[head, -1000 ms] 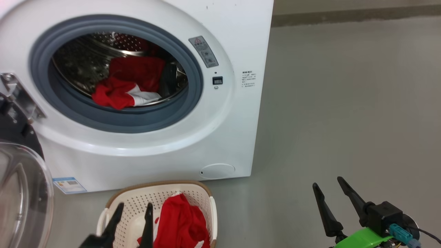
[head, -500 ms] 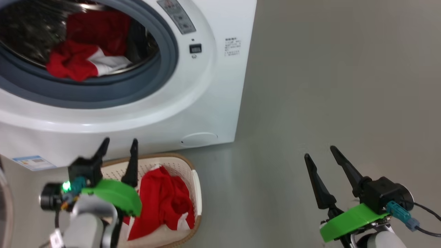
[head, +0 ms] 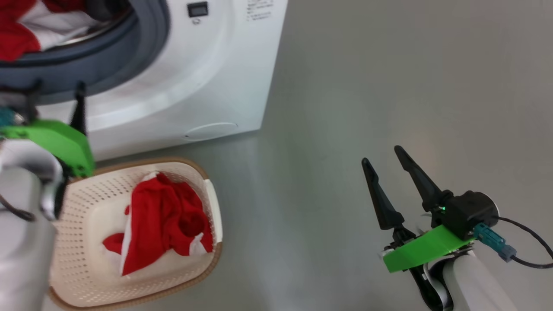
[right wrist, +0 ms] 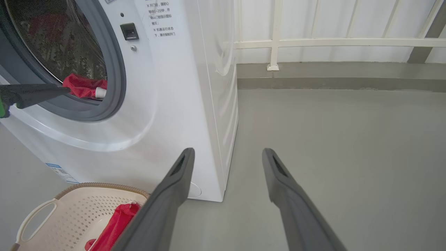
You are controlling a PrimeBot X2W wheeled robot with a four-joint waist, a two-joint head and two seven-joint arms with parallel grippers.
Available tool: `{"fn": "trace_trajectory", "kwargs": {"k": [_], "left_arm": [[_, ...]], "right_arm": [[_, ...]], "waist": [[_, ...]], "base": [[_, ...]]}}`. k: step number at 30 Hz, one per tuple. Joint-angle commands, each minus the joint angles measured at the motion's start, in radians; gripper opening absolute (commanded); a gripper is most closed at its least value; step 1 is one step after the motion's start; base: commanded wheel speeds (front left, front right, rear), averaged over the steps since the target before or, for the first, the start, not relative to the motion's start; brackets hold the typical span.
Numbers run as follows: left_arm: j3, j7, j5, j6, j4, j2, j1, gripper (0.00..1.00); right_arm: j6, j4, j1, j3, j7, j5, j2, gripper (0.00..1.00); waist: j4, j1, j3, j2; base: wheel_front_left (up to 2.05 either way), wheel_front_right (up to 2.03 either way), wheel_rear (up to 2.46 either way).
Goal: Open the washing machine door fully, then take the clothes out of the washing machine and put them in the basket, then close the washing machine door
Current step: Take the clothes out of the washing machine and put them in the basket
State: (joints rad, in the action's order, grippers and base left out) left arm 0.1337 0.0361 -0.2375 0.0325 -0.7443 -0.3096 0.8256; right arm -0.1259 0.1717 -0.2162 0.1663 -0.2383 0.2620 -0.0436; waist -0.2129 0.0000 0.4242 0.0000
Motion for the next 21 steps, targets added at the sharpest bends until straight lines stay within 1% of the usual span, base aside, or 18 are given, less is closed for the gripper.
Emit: {"fn": "trace_trajectory", "kwargs": {"k": [1, 7, 14, 21], "left_arm": [[-0.029, -0.003, 0.014, 0.004, 0.013, -0.057, 0.041, 1.0], [-0.012, -0.055, 0.05, 0.02, -0.022, -0.151, 0.185, 1.0], [0.034, -0.155, 0.1, 0.055, -0.038, -0.256, 0.327, 1.0], [0.061, -0.251, 0.121, 0.071, -0.066, -0.332, 0.401, 1.0]], "right_arm": [[-0.005, -0.015, -0.017, 0.027, -0.013, 0.023, -0.007, 1.0], [-0.005, 0.015, -0.057, 0.059, -0.022, 0.064, -0.007, 1.0], [-0.005, -0.006, -0.086, 0.081, -0.023, 0.109, -0.007, 1.0], [-0.005, -0.016, -0.1, 0.099, -0.023, 0.138, -0.007, 1.0]], "waist": [[-0.066, 0.0, 0.072, 0.0], [-0.111, 0.0, 0.121, 0.0], [-0.159, 0.0, 0.174, 0.0], [-0.184, 0.0, 0.203, 0.0]], "base": [[0.0, 0.0, 0.0], [0.0, 0.0, 0.0], [0.0, 0.0, 0.0], [0.0, 0.0, 0.0]]}}
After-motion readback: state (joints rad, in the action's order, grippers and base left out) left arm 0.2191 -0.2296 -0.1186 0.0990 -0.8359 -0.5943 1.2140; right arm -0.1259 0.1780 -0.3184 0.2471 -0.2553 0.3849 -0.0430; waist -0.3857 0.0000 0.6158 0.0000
